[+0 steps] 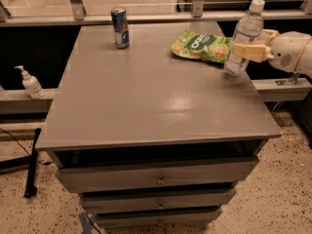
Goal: Move blue plastic bottle near green rice chip bag
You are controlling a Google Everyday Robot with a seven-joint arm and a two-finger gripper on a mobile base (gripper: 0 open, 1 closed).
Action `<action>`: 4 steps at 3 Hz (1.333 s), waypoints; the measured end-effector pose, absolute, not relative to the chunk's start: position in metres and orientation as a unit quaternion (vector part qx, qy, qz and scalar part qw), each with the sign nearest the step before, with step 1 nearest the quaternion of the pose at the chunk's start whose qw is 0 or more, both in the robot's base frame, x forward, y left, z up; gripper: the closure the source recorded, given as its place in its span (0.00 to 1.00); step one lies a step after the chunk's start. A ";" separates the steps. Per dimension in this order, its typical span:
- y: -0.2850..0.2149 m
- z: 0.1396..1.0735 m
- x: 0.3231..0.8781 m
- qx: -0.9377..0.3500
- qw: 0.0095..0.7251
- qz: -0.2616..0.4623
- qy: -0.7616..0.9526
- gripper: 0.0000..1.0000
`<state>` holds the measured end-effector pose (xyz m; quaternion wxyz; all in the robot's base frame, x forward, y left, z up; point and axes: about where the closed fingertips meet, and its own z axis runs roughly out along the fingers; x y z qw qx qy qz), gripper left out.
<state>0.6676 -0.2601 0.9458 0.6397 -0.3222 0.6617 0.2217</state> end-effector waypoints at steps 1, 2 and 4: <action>-0.268 0.927 0.672 -0.314 0.638 0.221 0.668 1.00; -0.272 0.914 0.676 -0.306 0.638 0.221 0.672 1.00; -0.271 0.906 0.679 -0.295 0.636 0.232 0.675 0.59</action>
Offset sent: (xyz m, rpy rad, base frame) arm 0.0111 -0.0254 -0.0477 0.0233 0.0340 -0.0531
